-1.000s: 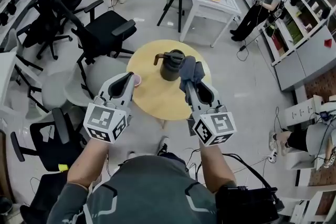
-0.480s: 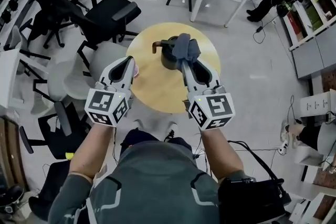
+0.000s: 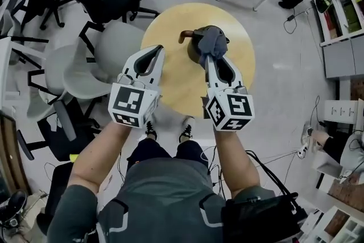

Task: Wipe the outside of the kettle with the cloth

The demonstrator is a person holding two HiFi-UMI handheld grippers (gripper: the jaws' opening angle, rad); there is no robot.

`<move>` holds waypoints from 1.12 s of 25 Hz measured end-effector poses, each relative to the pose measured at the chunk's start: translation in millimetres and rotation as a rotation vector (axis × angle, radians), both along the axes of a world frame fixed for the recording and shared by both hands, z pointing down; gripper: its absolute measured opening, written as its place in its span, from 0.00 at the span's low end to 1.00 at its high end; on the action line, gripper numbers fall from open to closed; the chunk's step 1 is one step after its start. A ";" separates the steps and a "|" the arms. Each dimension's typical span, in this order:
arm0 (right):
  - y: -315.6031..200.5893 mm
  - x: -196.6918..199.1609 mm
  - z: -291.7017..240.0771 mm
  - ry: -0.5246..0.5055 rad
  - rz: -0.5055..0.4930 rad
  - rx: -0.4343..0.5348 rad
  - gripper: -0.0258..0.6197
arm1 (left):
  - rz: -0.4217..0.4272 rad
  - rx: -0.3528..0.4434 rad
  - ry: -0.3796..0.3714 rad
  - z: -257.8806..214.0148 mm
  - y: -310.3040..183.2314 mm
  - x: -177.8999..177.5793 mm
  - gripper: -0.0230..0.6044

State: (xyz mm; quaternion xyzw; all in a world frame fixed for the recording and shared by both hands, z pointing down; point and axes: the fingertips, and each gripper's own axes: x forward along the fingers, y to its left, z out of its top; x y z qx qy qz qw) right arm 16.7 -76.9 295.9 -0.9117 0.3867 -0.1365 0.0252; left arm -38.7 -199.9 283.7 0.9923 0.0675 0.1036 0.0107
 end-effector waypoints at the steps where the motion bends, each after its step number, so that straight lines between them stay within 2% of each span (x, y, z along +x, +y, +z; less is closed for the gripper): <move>1: -4.5 2.5 8.5 -0.008 0.009 -0.002 0.17 | 0.003 -0.003 -0.006 8.6 -1.2 3.5 0.05; 13: -45.3 22.0 109.6 -0.072 0.118 -0.016 0.17 | 0.037 -0.053 -0.051 89.7 -10.9 28.1 0.05; 21: -53.3 39.6 139.2 -0.081 0.200 0.014 0.17 | 0.070 -0.075 -0.053 105.9 -13.2 38.9 0.05; 28: -58.5 45.0 159.3 -0.078 0.218 0.017 0.17 | 0.072 -0.111 -0.094 128.1 -18.4 38.6 0.05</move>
